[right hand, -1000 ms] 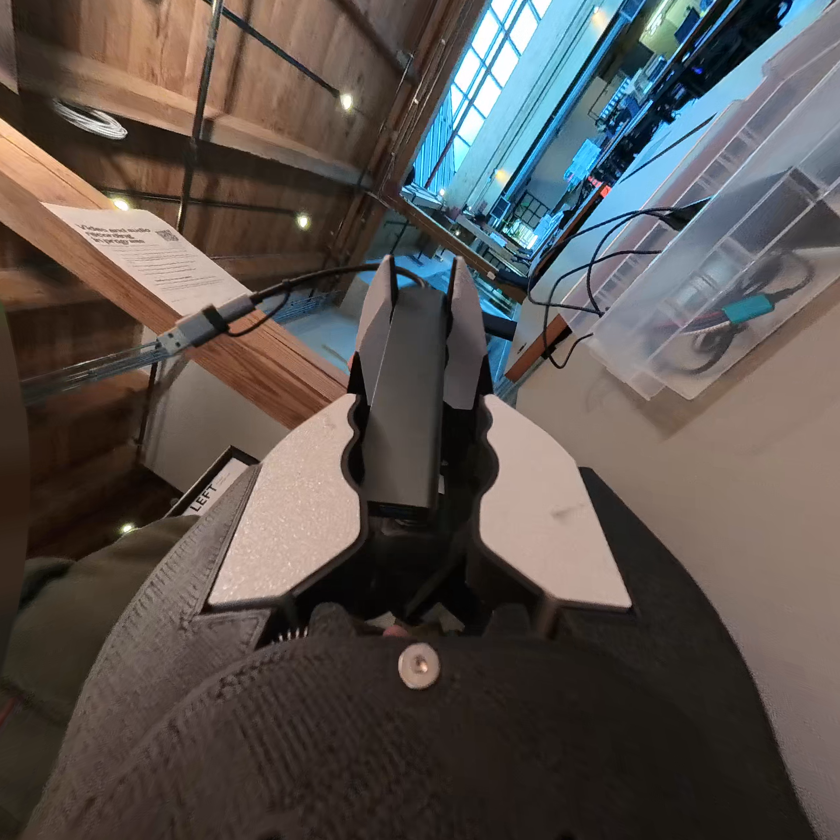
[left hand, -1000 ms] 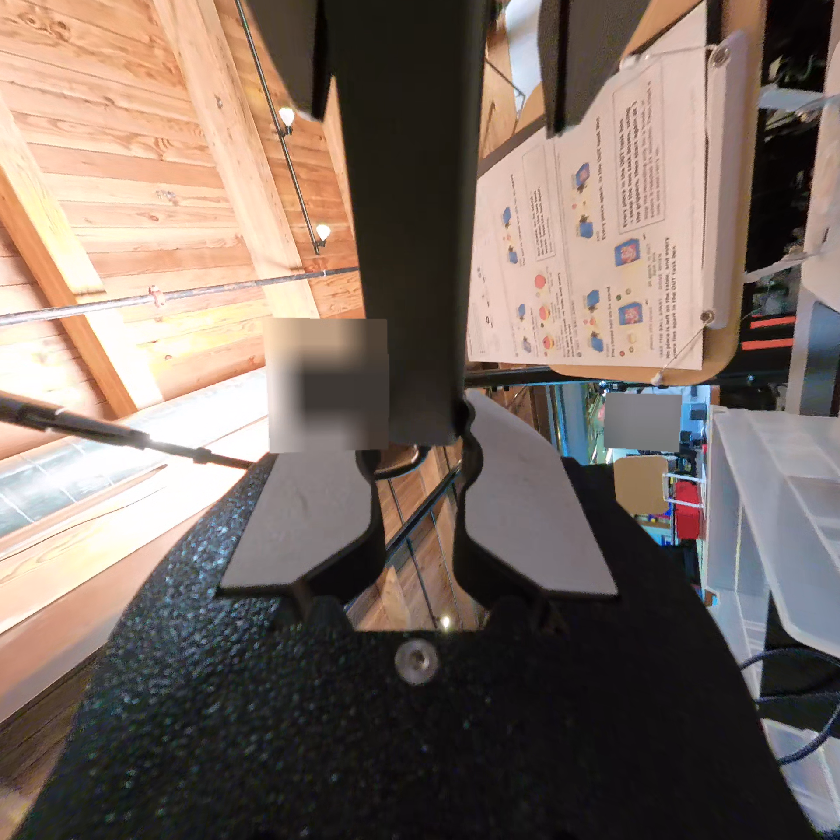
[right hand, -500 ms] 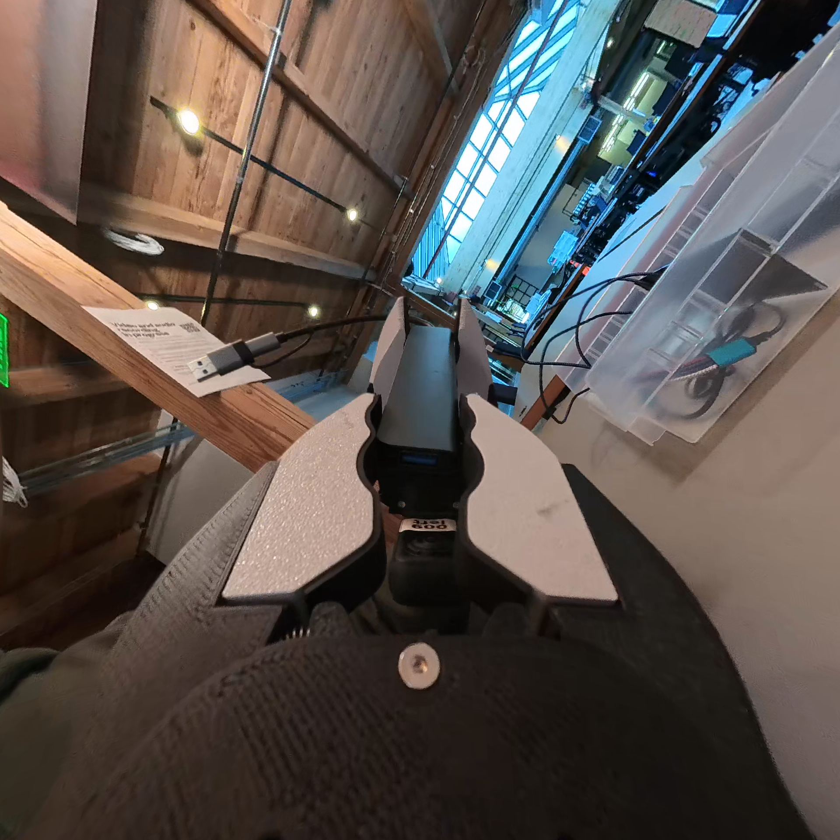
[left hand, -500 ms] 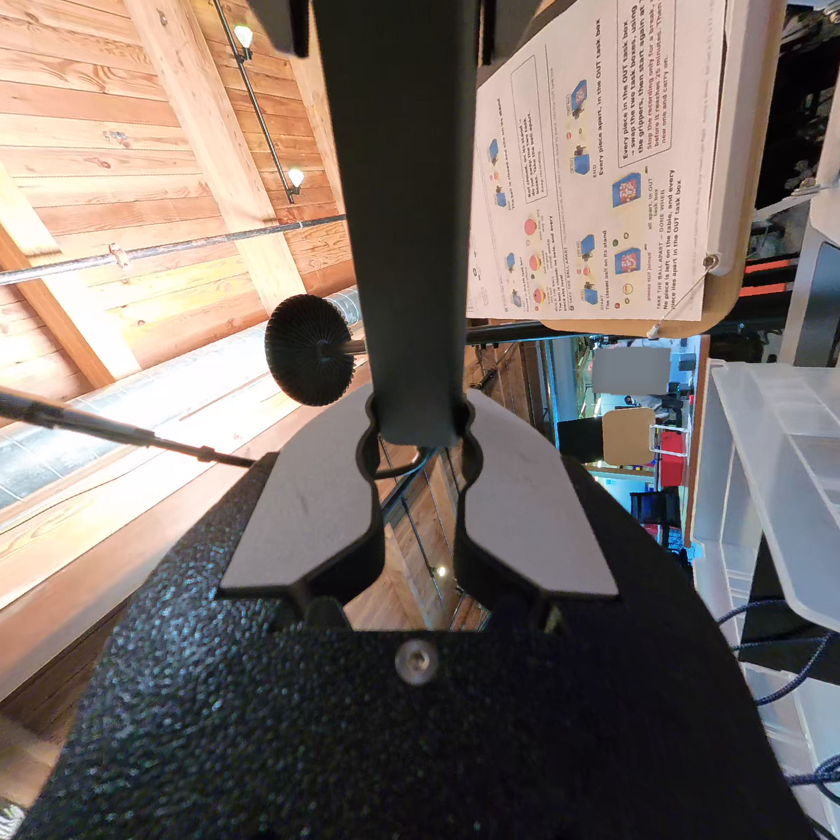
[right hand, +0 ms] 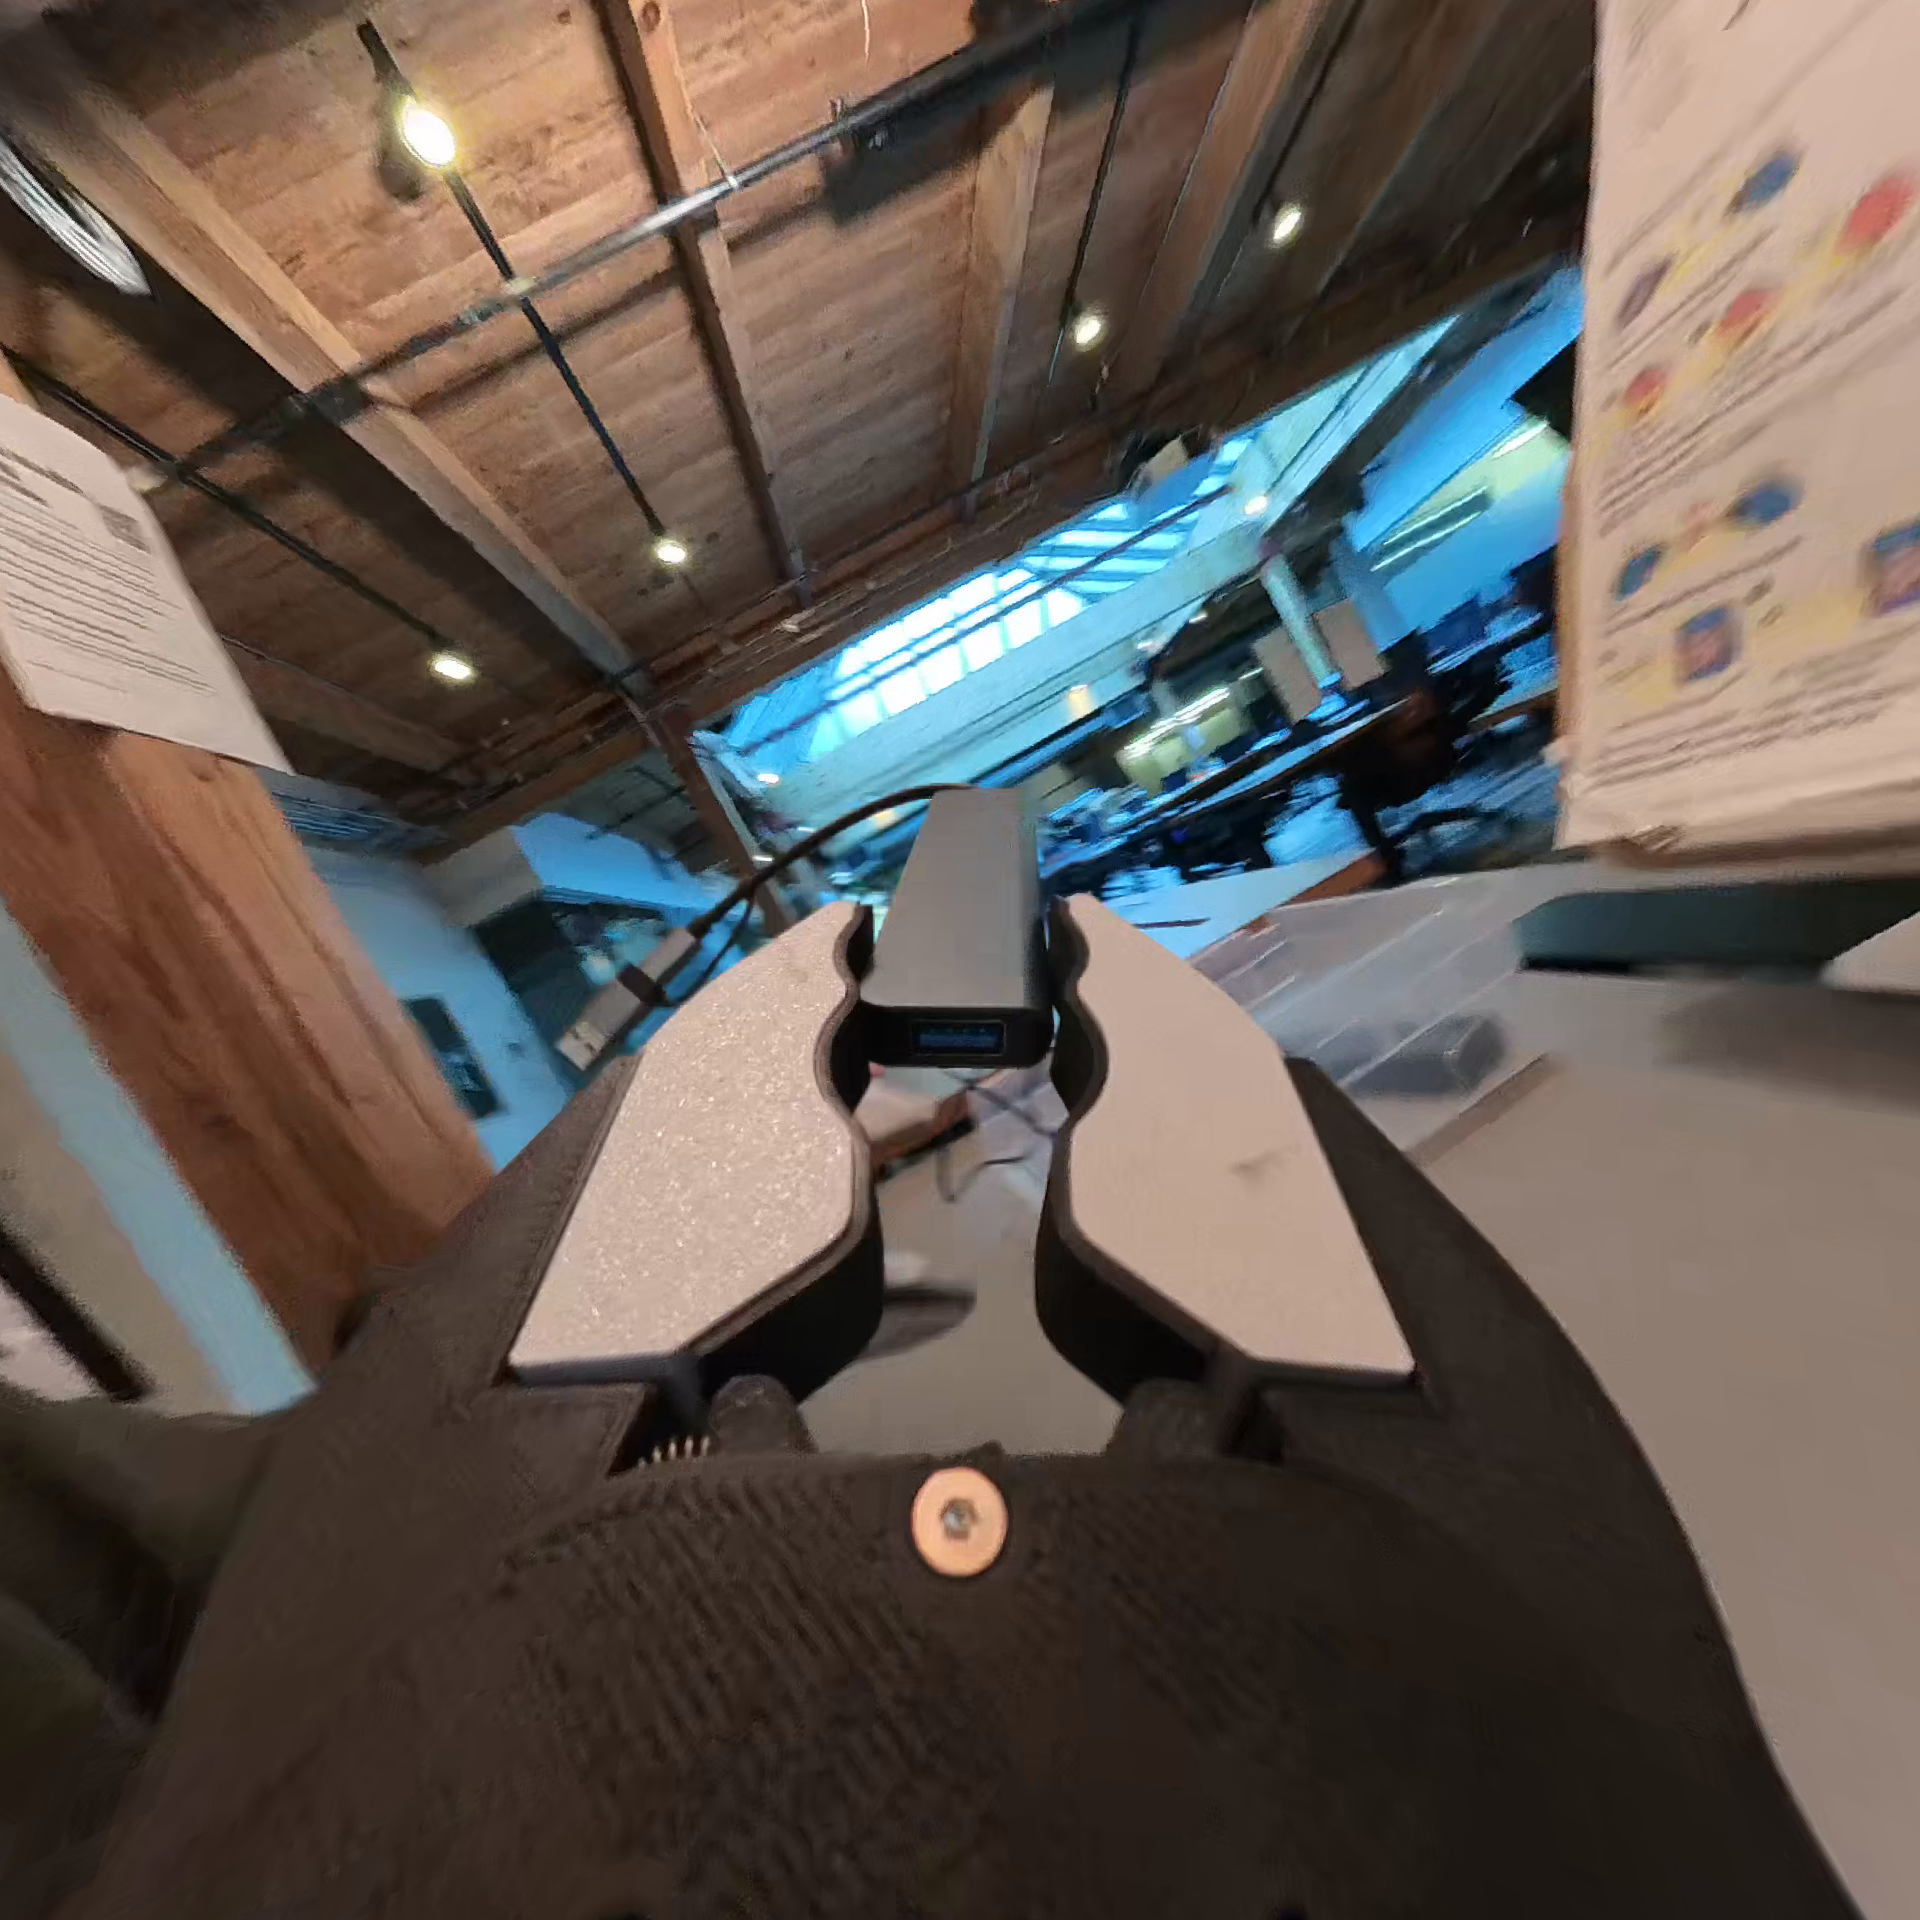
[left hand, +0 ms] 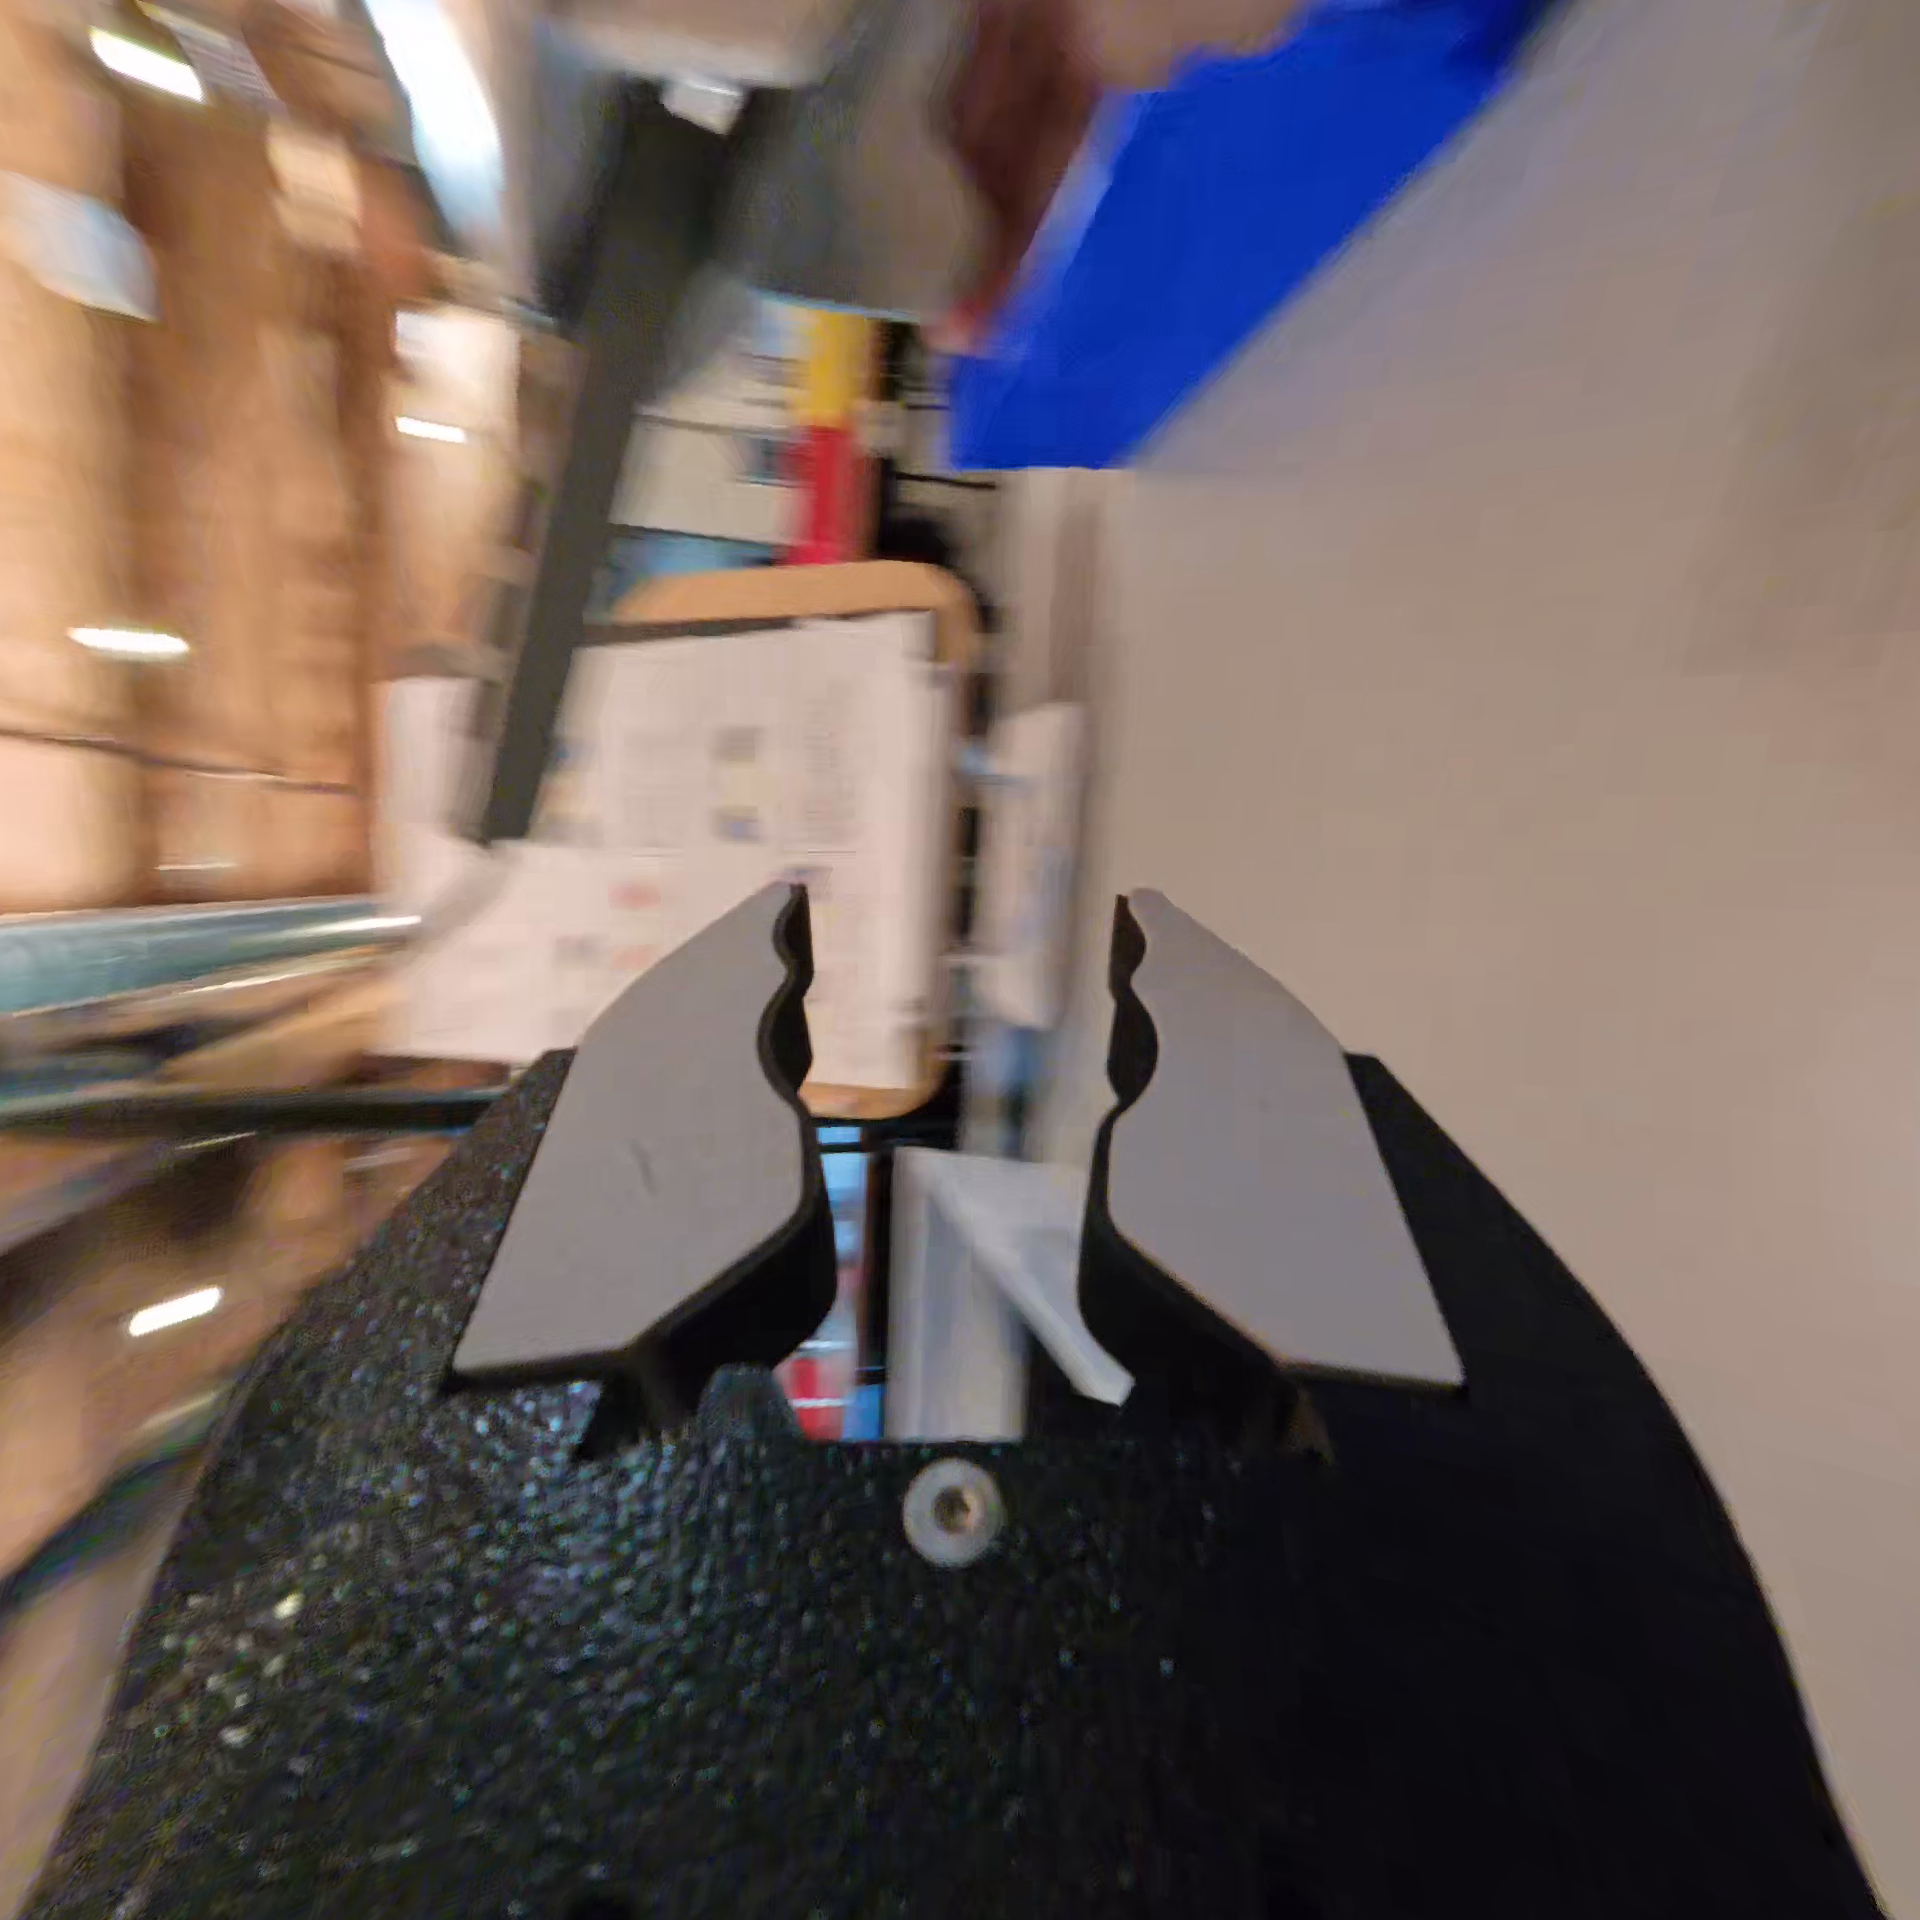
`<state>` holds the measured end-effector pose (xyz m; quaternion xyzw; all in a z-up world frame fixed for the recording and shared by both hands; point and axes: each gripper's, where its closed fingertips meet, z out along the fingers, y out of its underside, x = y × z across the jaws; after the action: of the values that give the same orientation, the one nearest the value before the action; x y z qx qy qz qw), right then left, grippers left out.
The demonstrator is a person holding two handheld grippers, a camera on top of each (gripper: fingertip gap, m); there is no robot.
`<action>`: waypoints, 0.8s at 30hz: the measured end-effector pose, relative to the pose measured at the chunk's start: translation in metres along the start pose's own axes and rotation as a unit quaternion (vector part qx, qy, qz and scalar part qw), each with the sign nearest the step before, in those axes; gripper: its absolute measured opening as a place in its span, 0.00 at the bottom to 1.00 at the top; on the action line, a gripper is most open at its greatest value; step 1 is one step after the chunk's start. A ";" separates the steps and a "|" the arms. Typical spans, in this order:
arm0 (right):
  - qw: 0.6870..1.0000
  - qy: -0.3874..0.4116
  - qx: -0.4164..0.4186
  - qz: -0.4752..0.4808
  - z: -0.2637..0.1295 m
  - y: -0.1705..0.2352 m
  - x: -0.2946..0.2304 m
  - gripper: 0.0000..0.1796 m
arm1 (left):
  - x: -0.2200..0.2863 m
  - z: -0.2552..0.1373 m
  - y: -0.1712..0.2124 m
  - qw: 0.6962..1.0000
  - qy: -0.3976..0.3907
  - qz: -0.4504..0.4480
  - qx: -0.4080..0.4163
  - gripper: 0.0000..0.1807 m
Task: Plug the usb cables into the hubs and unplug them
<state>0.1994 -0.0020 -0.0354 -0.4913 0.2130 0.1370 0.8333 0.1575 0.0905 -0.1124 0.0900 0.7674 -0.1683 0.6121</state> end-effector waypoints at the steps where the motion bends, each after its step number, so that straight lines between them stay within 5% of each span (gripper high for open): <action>1: 0.999 0.021 -0.003 -0.034 -0.003 -0.004 0.004 0.18 | 0.024 -0.002 0.004 0.997 0.077 -0.032 -0.007 0.30; 3: 0.993 0.050 -0.003 -0.108 -0.010 -0.013 0.008 0.18 | 0.055 -0.010 0.016 0.979 0.168 -0.115 -0.030 0.29; 6: 0.971 0.087 -0.015 -0.221 -0.016 -0.019 0.012 0.18 | 0.054 -0.023 0.020 0.922 0.192 -0.336 0.003 0.27; 9: 0.941 0.122 -0.048 -0.311 -0.016 -0.009 0.021 0.18 | 0.019 -0.034 -0.001 0.808 0.178 -0.554 0.095 0.26; 13: 0.927 0.122 -0.068 -0.348 -0.006 0.015 0.022 0.18 | -0.020 -0.028 -0.019 0.656 0.142 -0.726 0.153 0.24; 19: 0.908 0.122 -0.041 -0.400 0.001 0.038 0.003 0.18 | -0.026 0.020 -0.030 0.394 0.182 -0.878 0.200 0.28; 24: 0.900 0.129 -0.048 -0.414 -0.008 0.055 -0.006 0.18 | -0.023 0.051 -0.029 0.295 0.207 -0.907 0.218 0.32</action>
<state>0.1687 0.0172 -0.0776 -0.5883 0.0890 -0.2753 0.7551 0.1997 0.0466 -0.0958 -0.5014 0.3983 -0.7532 -0.1503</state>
